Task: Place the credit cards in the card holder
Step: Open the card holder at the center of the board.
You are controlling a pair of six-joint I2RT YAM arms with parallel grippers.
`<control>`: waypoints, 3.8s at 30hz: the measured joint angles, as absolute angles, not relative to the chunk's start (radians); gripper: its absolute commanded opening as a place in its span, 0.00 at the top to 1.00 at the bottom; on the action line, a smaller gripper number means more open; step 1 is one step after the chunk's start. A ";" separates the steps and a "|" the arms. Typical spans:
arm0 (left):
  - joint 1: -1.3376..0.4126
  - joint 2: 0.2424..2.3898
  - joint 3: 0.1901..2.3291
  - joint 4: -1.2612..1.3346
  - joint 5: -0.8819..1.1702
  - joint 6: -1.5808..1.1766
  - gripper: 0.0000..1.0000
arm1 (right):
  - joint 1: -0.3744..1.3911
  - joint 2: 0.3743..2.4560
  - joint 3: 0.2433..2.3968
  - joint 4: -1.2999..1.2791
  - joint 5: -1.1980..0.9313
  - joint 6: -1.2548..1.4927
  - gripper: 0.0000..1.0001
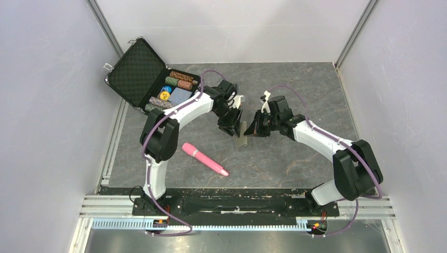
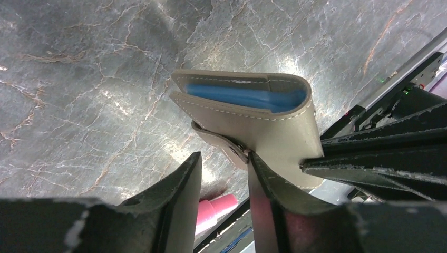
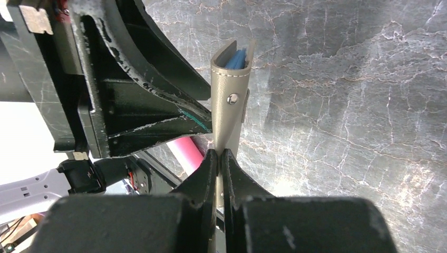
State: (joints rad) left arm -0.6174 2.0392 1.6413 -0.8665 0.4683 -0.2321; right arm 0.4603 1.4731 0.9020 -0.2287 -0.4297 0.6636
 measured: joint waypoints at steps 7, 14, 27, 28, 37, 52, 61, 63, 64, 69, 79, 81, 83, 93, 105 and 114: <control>-0.625 2.057 1.662 -0.889 0.427 -0.221 0.76 | 0.462 1.473 0.901 -0.220 -0.430 0.668 1.00; -0.600 2.068 1.632 -0.891 0.349 -0.207 0.88 | 0.461 1.471 0.901 -0.197 -0.433 0.678 1.00; -0.431 1.949 1.416 -0.728 0.614 -0.242 0.98 | 0.442 1.421 0.836 -0.139 -0.445 0.690 0.82; -0.426 1.935 1.414 -0.722 0.627 -0.242 0.98 | 0.438 1.415 0.829 -0.130 -0.447 0.691 0.67; -0.420 1.804 1.438 -0.703 0.682 -0.231 0.98 | 0.360 1.338 0.824 -0.142 -0.443 0.606 0.02; -0.421 1.702 1.780 -0.913 0.987 0.056 0.98 | 0.283 1.359 1.117 -0.118 -0.693 0.366 0.02; -0.490 1.726 1.827 -1.057 1.113 0.144 0.98 | 0.295 1.411 1.122 0.168 -0.919 0.496 0.02; -0.505 1.733 1.832 -1.070 1.130 0.144 0.98 | 0.313 1.412 1.087 0.287 -0.960 0.568 0.03; -0.509 1.735 1.836 -1.071 1.135 0.144 0.98 | 0.324 1.414 1.070 0.339 -0.979 0.603 0.05; -0.510 1.736 1.843 -1.074 1.155 0.144 0.98 | 0.361 1.435 0.976 0.619 -1.063 0.807 0.12; -0.510 1.736 1.843 -1.076 1.143 0.149 0.98 | 0.362 1.435 0.955 0.727 -1.158 0.898 0.19; -0.510 1.736 1.843 -1.077 1.134 0.152 0.98 | 0.363 1.425 0.975 0.586 -1.157 0.791 0.19; -0.510 1.736 1.843 -1.077 1.127 0.152 0.98 | 0.363 1.422 1.037 0.365 -1.145 0.640 0.20; -0.510 1.736 1.843 -1.077 1.103 0.152 0.98 | 0.364 1.422 1.192 -0.233 -1.102 0.209 0.33; -0.510 1.736 1.843 -1.076 0.975 0.154 0.98 | 0.364 1.422 1.283 -0.467 -0.999 0.096 0.34; -0.510 1.744 1.847 -1.076 0.873 0.150 0.98 | 0.342 1.422 1.357 -0.490 -0.818 0.096 0.32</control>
State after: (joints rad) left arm -0.5098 1.7443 1.8465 -1.0763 0.8730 0.1505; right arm 0.3424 1.4216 1.3575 -0.4896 -0.8177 0.0963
